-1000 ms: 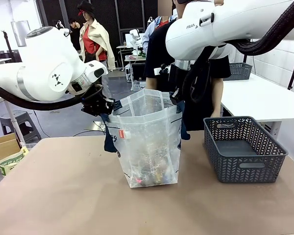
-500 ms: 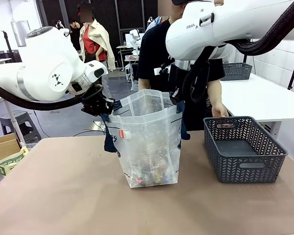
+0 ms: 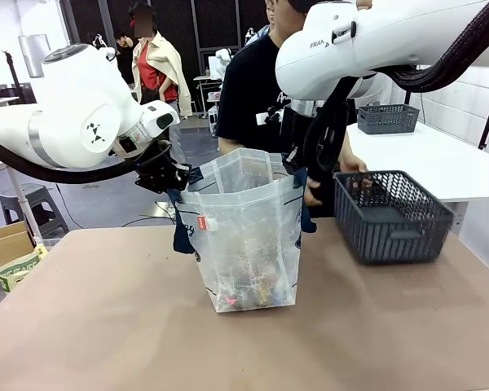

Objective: Transfer purchased items from the store into the shopping bag.
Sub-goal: Move the Reusable shopping bag to the right side of the table.

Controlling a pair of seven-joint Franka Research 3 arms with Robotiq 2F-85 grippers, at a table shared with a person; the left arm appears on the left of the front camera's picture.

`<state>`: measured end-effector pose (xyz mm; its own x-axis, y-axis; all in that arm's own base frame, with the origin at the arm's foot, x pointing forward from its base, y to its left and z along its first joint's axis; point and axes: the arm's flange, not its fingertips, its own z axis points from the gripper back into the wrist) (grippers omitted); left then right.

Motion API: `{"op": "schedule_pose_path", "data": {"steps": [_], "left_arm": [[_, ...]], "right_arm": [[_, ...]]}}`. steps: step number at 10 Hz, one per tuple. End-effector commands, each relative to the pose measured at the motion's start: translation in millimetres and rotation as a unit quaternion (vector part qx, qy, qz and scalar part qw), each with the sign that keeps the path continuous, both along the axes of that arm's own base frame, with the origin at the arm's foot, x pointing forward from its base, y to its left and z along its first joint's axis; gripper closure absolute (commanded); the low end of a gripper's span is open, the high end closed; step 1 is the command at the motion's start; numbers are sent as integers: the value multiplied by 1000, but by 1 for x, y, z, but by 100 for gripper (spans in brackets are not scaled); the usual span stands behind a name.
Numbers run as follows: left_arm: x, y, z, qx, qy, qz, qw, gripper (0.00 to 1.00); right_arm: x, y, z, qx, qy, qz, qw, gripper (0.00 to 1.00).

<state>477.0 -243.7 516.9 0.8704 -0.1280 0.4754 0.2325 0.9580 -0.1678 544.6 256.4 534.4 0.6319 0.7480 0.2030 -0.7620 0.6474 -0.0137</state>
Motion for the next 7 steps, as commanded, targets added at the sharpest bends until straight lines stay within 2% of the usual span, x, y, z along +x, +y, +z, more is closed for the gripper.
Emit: {"op": "schedule_pose_path", "data": {"steps": [1,3,7], "left_arm": [[0,0,0,0,0,0,1000,100],[5,-9,7,-14,-7,1,1000,100],[15,-32,12,-25,10,-3,1000,100]], "right_arm": [[0,0,0,0,0,0,1000,100],[-3,4,1,14,15,-27,999,100],[-5,22,10,15,44,-110,993,100]]}}
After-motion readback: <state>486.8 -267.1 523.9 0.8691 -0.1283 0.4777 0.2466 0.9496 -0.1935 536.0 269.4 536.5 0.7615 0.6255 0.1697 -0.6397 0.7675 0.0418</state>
